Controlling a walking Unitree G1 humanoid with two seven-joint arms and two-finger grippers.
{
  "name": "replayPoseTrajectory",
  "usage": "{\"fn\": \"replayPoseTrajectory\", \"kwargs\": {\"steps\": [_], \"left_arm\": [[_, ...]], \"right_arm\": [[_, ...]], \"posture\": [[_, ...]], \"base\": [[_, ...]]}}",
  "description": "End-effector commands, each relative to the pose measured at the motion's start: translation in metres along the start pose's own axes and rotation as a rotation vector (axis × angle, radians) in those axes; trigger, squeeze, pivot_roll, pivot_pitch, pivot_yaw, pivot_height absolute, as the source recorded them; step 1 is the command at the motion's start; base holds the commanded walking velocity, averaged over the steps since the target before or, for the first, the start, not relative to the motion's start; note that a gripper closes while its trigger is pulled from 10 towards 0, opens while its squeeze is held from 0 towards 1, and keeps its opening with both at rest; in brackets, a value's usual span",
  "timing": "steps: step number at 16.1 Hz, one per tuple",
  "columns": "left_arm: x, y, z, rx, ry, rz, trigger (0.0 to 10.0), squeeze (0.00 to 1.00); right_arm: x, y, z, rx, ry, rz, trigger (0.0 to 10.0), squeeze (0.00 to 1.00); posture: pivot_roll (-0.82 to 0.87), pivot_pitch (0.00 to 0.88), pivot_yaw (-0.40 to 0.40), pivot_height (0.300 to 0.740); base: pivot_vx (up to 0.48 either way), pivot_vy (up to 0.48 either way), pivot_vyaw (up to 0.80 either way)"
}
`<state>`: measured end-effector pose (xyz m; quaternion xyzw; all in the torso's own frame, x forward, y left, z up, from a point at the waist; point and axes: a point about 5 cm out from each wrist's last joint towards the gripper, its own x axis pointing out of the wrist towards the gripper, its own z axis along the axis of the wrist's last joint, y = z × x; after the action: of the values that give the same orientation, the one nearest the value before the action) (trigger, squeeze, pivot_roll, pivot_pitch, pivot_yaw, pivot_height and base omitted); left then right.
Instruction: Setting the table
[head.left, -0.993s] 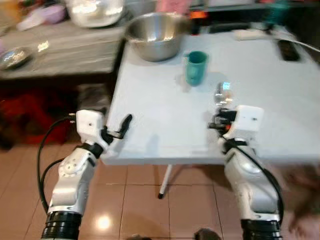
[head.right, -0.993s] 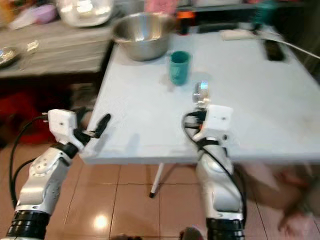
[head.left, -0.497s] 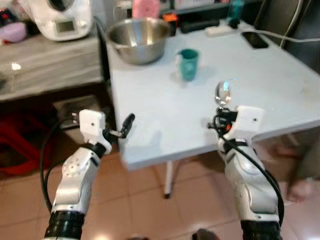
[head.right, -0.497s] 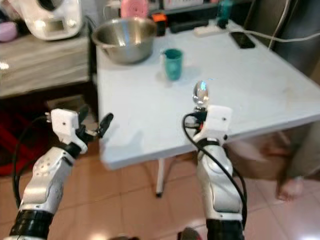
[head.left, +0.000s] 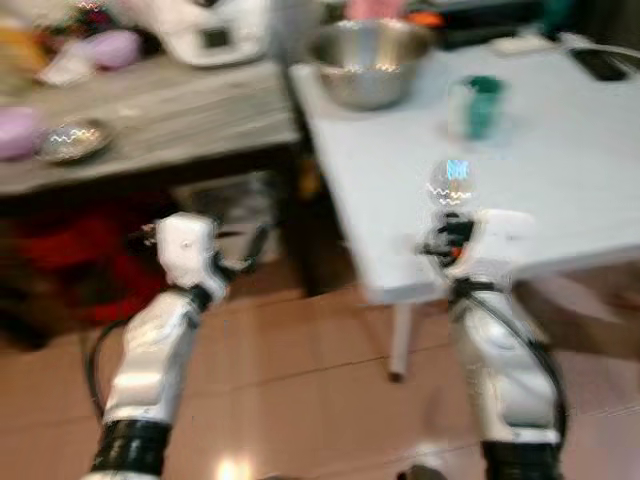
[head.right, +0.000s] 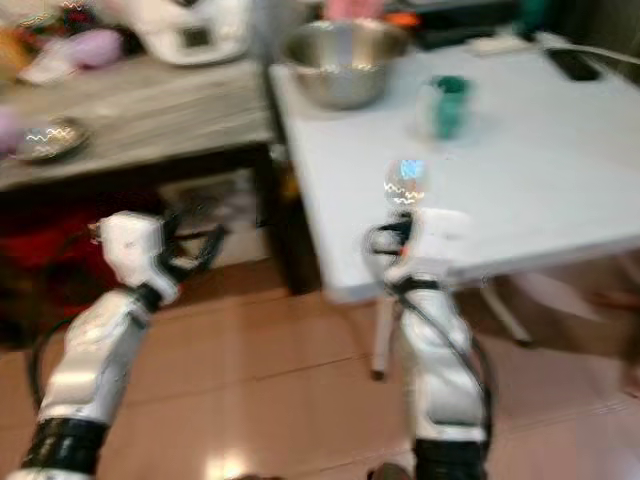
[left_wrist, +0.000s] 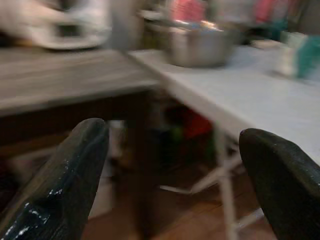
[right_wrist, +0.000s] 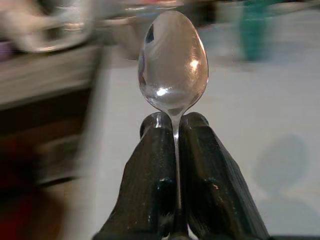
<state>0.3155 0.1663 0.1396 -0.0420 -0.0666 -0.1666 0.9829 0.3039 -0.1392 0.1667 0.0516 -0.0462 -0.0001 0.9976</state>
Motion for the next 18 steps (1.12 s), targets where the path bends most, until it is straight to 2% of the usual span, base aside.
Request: {"fn": "replayPoseTrajectory", "kwargs": {"steps": [1,5,7,14,18], "left_arm": [[0.0008,-0.0036,-0.0001,0.001,-0.002,-0.009,10.0,0.0],[0.0018,-0.0051,-0.001,0.003,0.002,-0.016,10.0,0.0],[0.0025,-0.006,-0.0004,0.0,-0.001,-0.02,10.0,0.0],[-0.0006,-0.006,0.0004,-0.023,-0.013,-0.048,10.0,0.0],[-0.0012,-0.0089,0.0006,-0.033,-0.022,-0.067,10.0,0.0]], "right_arm": [[-0.0001,-0.005,0.0041,-0.007,-0.019,-0.019,10.0,0.0],[0.0,-0.0047,0.0045,0.002,-0.023,-0.022,10.0,0.0],[0.0002,-0.0057,0.0044,0.005,-0.024,-0.027,10.0,0.0],[-0.0004,-0.0045,0.0054,0.002,-0.035,-0.017,10.0,0.0],[0.0004,-0.005,0.0065,-0.004,-0.043,-0.011,10.0,0.0]], "posture": [[-0.16,0.128,0.117,0.74],[-0.16,0.13,0.119,0.74],[-0.16,0.129,0.121,0.74],[-0.16,0.124,0.117,0.74],[-0.16,0.116,0.115,0.74]], "base": [[0.0,0.48,0.52],[0.0,0.48,0.6],[0.0,0.48,0.0],[0.0,0.0,0.0],[0.367,0.0,0.0]]}}
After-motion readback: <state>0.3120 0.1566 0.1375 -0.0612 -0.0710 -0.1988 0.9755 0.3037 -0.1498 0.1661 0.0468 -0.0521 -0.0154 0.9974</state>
